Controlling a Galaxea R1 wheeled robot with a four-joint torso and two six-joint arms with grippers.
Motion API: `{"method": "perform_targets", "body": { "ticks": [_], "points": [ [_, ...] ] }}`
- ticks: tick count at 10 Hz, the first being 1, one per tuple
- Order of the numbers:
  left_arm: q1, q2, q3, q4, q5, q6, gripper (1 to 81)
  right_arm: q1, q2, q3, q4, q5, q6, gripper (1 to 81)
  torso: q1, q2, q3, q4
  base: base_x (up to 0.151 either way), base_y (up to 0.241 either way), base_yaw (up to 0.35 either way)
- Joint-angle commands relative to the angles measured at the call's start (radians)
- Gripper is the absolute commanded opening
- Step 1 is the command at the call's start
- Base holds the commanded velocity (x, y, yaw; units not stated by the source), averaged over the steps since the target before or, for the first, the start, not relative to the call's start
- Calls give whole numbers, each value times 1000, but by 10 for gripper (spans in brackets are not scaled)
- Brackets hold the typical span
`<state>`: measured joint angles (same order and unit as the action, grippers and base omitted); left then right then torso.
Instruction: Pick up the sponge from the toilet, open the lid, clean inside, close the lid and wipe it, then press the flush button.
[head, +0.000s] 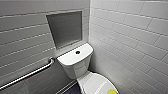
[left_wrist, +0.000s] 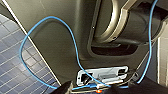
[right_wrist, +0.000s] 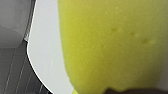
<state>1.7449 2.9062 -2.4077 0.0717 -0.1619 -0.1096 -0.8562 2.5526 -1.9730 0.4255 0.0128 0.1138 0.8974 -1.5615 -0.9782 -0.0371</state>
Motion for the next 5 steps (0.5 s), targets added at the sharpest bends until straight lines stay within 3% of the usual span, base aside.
{"method": "perform_targets", "body": {
  "ticks": [1, 2, 5],
  "points": [
    [0, -68, 120, 10, 71, -1, 811, 21, -218, 238, 6, 7, 1, 10, 0, 0, 0, 0, 0, 0, 0],
    [-17, -119, 198, 10, 71, 1, 811, -49, -266, 287, 4, 44, -6, 10, 0, 0, 0, 0, 0, 0, 0],
    [-81, -263, 379, 10, 73, -1, 811, -251, -299, 290, -17, 47, -8, 10, 0, 0, 0, 0, 0, 0, 0]
  ]
}}
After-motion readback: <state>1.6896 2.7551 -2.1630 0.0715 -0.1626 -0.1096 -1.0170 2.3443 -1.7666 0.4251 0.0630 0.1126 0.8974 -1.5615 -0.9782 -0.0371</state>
